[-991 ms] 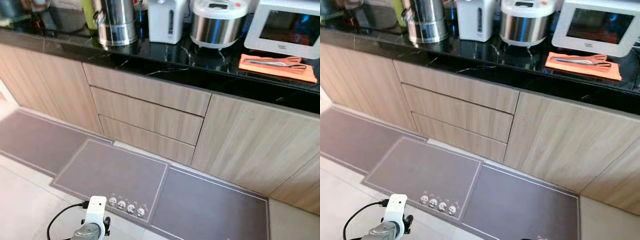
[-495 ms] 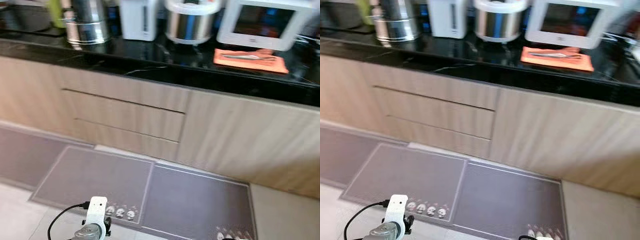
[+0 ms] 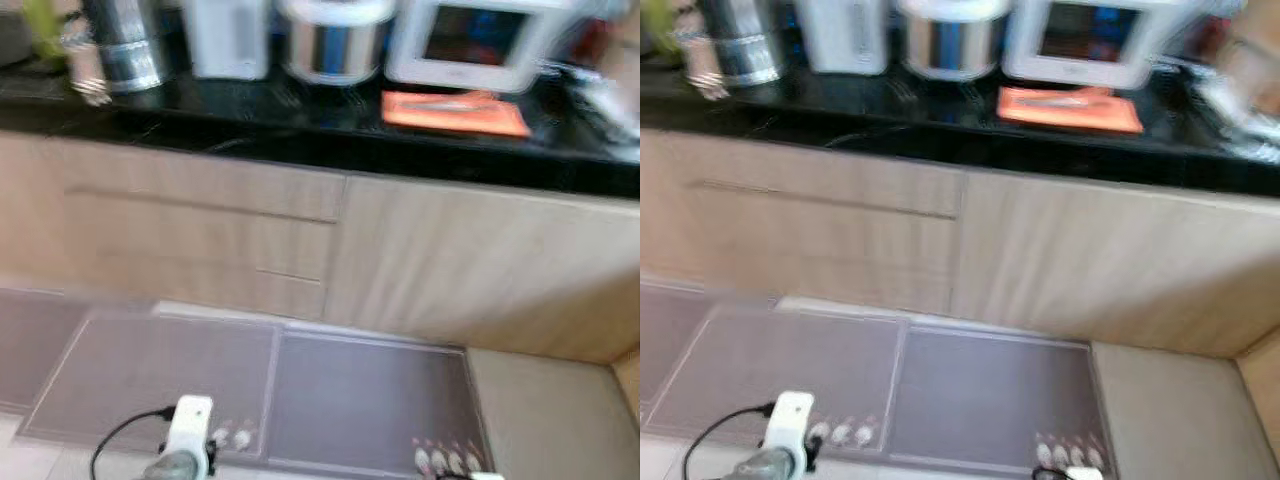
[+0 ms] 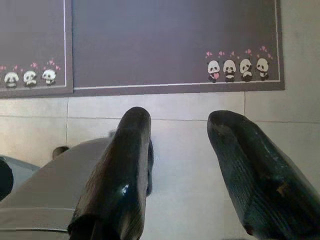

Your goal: Kitchen organization

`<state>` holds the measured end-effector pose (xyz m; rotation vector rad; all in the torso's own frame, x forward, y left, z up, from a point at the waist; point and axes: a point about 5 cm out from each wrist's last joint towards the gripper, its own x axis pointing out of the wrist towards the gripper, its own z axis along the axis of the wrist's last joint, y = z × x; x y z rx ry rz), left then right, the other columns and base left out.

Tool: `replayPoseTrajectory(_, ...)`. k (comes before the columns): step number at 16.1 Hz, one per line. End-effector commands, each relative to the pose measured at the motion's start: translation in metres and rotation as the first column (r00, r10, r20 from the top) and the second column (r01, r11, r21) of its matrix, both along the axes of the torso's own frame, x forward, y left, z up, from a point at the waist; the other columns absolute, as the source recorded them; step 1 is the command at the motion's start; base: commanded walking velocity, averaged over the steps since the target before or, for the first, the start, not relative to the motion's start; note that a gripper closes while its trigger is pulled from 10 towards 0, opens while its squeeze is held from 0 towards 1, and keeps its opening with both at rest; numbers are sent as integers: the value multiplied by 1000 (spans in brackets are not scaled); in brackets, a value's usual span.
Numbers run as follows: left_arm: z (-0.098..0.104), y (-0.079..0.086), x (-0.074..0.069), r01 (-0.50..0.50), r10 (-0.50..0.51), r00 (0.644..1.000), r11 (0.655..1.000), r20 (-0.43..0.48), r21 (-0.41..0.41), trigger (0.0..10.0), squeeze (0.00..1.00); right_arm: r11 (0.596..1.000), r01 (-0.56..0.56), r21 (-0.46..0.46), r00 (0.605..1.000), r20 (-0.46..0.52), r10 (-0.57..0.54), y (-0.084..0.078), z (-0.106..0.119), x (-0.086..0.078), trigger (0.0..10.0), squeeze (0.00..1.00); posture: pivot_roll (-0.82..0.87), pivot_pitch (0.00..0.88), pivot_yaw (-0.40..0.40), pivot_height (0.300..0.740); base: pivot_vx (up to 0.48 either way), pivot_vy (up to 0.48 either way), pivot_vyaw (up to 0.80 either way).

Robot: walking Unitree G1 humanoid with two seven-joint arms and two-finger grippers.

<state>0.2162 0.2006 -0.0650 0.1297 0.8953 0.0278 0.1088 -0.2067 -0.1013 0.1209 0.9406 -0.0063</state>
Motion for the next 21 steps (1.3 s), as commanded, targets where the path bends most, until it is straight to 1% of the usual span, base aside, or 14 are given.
replayPoseTrajectory(1,-3,-9,-2,35,-35,999,999,-15,-6,10000,0,1000,9,-15,1000,-23,-10,-6,-1,-6,10000,0,-32,0,-65,740,0,0,-738)
replayPoseTrajectory(11,-4,-14,-4,64,-65,998,998,-21,-7,10000,0,1000,-6,-16,1000,-26,6,-6,-1,-6,10000,0,-32,0,-67,740,0,0,-716)
replayPoseTrajectory(15,-5,-18,-4,88,-89,996,996,-21,-12,10000,0,1000,-6,-22,1000,-27,6,-7,-1,-7,10000,0,-36,0,-68,740,0,0,-700)
replayPoseTrajectory(17,-5,-18,-3,91,-91,996,996,-20,-2,10000,0,1000,-7,-22,1000,-27,7,-7,-1,-6,10000,0,-37,0,-70,740,0,0,-694)
replayPoseTrajectory(20,-5,-17,-5,92,-92,995,996,-29,6,10000,0,1000,-9,-21,1000,-26,9,-7,-1,-6,10000,0,-37,0,-70,740,0,-404,-694)
replayPoseTrajectory(21,-6,-16,-6,88,-87,996,996,-30,3,10000,0,1000,-9,-21,1000,-26,9,-7,-1,-6,10000,0,-38,0,-69,740,0,0,-688)
